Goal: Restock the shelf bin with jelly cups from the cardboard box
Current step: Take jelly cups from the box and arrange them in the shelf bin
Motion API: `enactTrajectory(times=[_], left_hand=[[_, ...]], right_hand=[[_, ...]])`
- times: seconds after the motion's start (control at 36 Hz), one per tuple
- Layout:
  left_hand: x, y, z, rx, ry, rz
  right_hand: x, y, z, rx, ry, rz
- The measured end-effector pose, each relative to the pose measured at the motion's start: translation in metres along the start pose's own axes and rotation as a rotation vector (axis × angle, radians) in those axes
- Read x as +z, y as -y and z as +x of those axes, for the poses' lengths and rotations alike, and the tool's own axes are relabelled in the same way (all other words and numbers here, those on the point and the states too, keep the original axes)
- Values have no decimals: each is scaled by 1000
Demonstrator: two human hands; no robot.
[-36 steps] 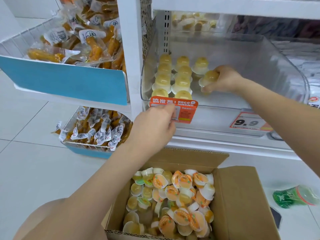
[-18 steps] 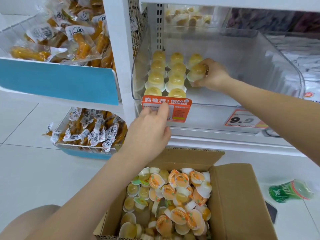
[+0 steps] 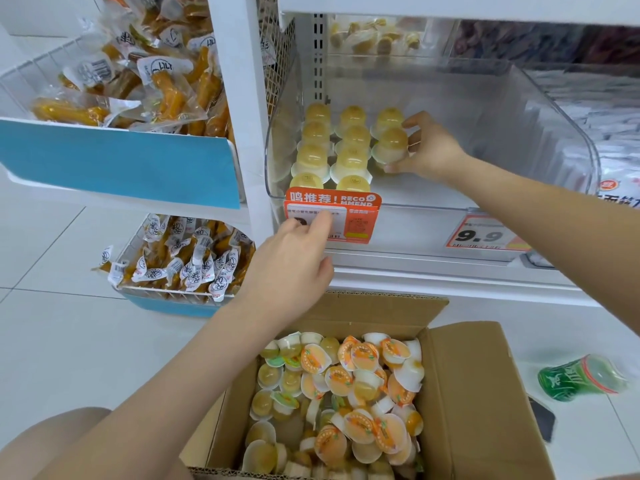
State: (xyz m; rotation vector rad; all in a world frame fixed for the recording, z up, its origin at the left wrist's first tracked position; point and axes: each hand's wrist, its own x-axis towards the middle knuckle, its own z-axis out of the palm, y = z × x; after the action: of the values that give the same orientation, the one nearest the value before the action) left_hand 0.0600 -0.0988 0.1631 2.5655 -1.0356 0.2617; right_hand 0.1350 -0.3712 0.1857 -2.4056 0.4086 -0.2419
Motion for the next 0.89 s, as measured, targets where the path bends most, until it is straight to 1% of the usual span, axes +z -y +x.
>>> enactTrajectory(times=[0.06, 0.14, 0.19, 0.28, 0.36, 0.42, 0.5, 0.56, 0.61, 0.67, 0.72, 0.81, 0.89], left_hand=[[-2, 2, -5, -11, 26, -8], [-2, 3, -14, -35, 73, -50], [-1, 2, -21, -80, 110, -119], [10, 3, -33, -163, 206, -246], [33, 11, -50, -248, 338, -343], [53, 20, -64, -294, 456, -324], [85, 43, -90, -338, 673, -135], [107, 59, -107, -374, 793, -95], [126, 72, -122, -419, 859, -76], [141, 79, -130, -499, 862, -105], [158, 85, -134, -581, 823, -170], [179, 85, -132, -730, 745, -269], [207, 83, -127, -917, 635, -430]], right_hand=[[-9, 10, -16, -71, -71, 17], [-26, 29, -59, -236, -189, 89], [-36, 39, -97, -355, -177, 205], [-36, 44, -156, -395, -26, 382], [-5, 26, -196, -297, 175, 426], [29, 2, -214, -189, 300, 362], [85, -38, -234, -52, 511, 218], [123, -61, -245, -9, 640, 137], [158, -76, -255, -10, 718, 68], [187, -86, -261, -7, 739, 28], [213, -93, -262, 13, 723, 19], [243, -95, -256, 38, 631, 43], [265, -93, -239, 43, 528, 39]])
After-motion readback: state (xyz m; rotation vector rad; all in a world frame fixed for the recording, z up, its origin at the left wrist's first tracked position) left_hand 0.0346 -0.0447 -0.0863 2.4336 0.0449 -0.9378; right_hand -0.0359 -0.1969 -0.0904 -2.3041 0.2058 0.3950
